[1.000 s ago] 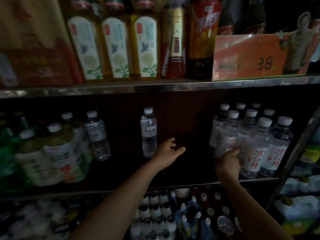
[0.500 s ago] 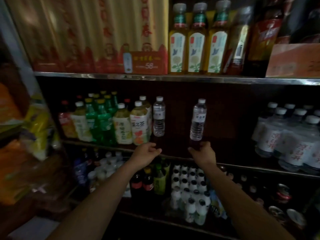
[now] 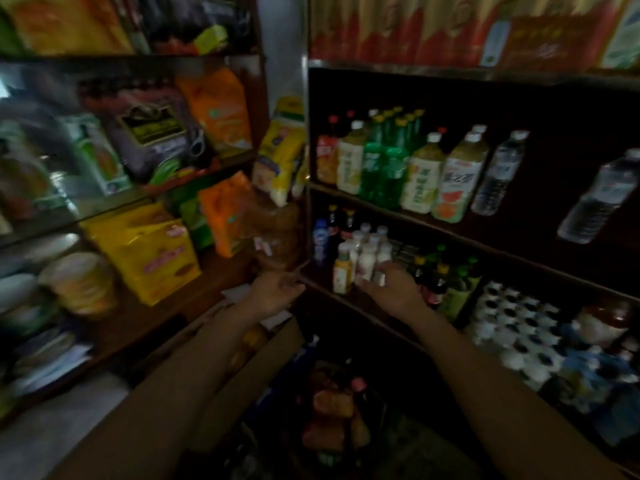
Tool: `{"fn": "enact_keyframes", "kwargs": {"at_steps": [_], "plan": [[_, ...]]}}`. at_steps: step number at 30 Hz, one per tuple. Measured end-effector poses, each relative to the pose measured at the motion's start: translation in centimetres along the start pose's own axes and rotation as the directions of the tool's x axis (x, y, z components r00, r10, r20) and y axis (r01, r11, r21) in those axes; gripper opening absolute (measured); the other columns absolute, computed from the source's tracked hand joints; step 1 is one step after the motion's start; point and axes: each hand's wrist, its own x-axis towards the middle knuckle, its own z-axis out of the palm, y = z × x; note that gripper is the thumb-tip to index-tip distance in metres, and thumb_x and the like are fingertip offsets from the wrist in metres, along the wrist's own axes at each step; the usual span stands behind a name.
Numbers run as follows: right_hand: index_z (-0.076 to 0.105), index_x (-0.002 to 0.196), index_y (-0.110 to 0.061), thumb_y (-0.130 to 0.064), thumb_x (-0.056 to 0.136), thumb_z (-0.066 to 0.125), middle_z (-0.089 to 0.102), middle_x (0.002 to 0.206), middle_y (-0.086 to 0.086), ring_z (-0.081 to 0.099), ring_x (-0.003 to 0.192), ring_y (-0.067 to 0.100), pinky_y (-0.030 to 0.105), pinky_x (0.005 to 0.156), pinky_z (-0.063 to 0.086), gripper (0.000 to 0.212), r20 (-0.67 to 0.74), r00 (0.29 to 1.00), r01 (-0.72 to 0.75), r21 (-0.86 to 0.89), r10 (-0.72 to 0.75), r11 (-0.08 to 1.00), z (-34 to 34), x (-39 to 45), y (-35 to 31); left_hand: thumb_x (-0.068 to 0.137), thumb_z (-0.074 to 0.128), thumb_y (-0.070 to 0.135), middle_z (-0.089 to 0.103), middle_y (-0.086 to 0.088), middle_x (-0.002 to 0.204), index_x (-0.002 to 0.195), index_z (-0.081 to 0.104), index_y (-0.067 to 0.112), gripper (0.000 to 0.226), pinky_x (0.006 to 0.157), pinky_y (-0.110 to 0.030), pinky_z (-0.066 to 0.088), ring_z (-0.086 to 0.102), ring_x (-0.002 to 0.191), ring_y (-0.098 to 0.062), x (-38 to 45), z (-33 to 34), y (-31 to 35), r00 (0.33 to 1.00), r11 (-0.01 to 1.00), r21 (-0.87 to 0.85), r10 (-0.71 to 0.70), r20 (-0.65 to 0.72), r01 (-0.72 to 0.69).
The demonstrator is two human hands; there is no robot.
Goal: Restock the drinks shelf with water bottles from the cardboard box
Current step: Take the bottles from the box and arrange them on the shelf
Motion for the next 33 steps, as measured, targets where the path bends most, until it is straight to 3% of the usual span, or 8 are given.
{"fn": "enact_keyframes", "kwargs": {"at_steps": [3, 6, 9, 13, 19, 22, 27, 33], "plan": [[0.049, 0.130, -0.011, -0.055, 0.086, 0.059, 0.053, 0.124, 0.003, 0.054, 0.114, 0.024, 0.023, 0.076, 0.039, 0.063, 0.139, 0.989, 0.057, -0.017, -0.054, 0.998, 5.0, -0.7, -2.9, 0.096, 0.054, 0.024, 0.061, -0.010, 0.116, 0.117, 0.061, 0.002, 0.032, 0.084, -0.026, 0.043, 0.056, 0.109, -0.023, -2.3, -1.4, -4.7, 0.992, 0.994, -0.053, -0.096, -0.076, 0.092], [0.046, 0.135, -0.012, -0.055, 0.087, 0.059, 0.049, 0.134, 0.005, 0.051, 0.119, 0.023, 0.024, 0.087, 0.042, 0.065, 0.273, 0.958, 0.100, -0.016, -0.092, 0.995, 9.9, -0.4, -5.1, 0.094, 0.056, 0.015, 0.061, -0.017, 0.115, 0.121, 0.058, -0.001, 0.031, 0.090, -0.037, 0.045, 0.058, 0.102, -0.028, -3.9, -2.3, -9.6, 0.963, 0.966, -0.123, -0.242, -0.116, 0.228], [0.046, 0.135, -0.014, -0.057, 0.087, 0.057, 0.048, 0.136, 0.006, 0.051, 0.118, 0.023, 0.033, 0.093, 0.047, 0.065, 0.402, 0.909, 0.123, -0.014, -0.108, 0.992, 14.7, 0.0, -6.9, 0.087, 0.065, 0.016, 0.058, -0.014, 0.128, 0.127, 0.057, 0.008, 0.041, 0.101, -0.041, 0.043, 0.055, 0.116, -0.030, -5.4, -2.8, -14.4, 0.910, 0.923, -0.204, -0.366, -0.196, 0.327], [0.043, 0.138, -0.010, -0.052, 0.089, 0.056, 0.047, 0.139, 0.006, 0.048, 0.123, 0.026, 0.033, 0.096, 0.042, 0.066, 0.540, 0.834, 0.141, -0.007, -0.115, 0.990, 21.0, -0.2, -9.0, 0.090, 0.063, 0.026, 0.061, -0.004, 0.113, 0.117, 0.059, 0.007, 0.033, 0.086, -0.029, 0.044, 0.057, 0.105, -0.021, -7.0, -2.1, -20.7, 0.823, 0.817, -0.353, -0.538, -0.182, 0.456], [0.039, 0.142, -0.016, -0.051, 0.089, 0.058, 0.042, 0.144, 0.002, 0.044, 0.129, 0.023, 0.036, 0.100, 0.042, 0.066, 0.743, 0.665, 0.070, 0.032, -0.070, 0.997, 30.4, -0.9, -8.0, 0.089, 0.064, 0.026, 0.061, -0.021, 0.121, 0.120, 0.061, 0.003, 0.039, 0.088, -0.037, 0.046, 0.056, 0.114, -0.038, -9.4, 0.6, -30.4, 0.675, 0.660, -0.452, -0.721, -0.156, 0.600], [0.040, 0.141, -0.016, -0.046, 0.090, 0.060, 0.044, 0.142, 0.002, 0.046, 0.127, 0.021, 0.028, 0.092, 0.042, 0.063, 0.790, 0.611, 0.050, 0.014, -0.042, 0.999, 34.3, -1.0, -6.1, 0.090, 0.063, 0.020, 0.063, -0.025, 0.113, 0.115, 0.061, 0.001, 0.031, 0.076, -0.039, 0.045, 0.060, 0.104, -0.041, -9.4, 3.1, -34.3, 0.632, 0.581, -0.512, -0.769, -0.093, 0.632], [0.045, 0.136, -0.014, -0.043, 0.091, 0.060, 0.048, 0.137, 0.003, 0.048, 0.124, 0.020, 0.028, 0.092, 0.042, 0.056, 0.814, 0.581, 0.069, -0.046, -0.002, 0.997, 40.3, -0.4, -1.3, 0.090, 0.063, 0.020, 0.055, -0.004, 0.070, 0.073, 0.060, 0.015, 0.018, 0.071, -0.031, 0.038, 0.053, 0.071, -0.020, -7.5, 8.0, -41.0, 0.554, 0.447, -0.589, -0.833, 0.001, 0.673], [0.048, 0.132, -0.016, -0.046, 0.088, 0.063, 0.051, 0.134, 0.001, 0.049, 0.123, 0.021, 0.038, 0.099, 0.044, 0.055, 0.799, 0.602, 0.047, -0.052, 0.013, 0.998, 50.6, 2.0, 5.8, 0.093, 0.059, 0.015, 0.051, 0.001, 0.069, 0.071, 0.055, 0.017, 0.022, 0.074, -0.027, 0.037, 0.051, 0.071, -0.017, -1.9, 16.1, -50.3, 0.513, 0.357, -0.609, -0.853, 0.095, 0.708]]}}
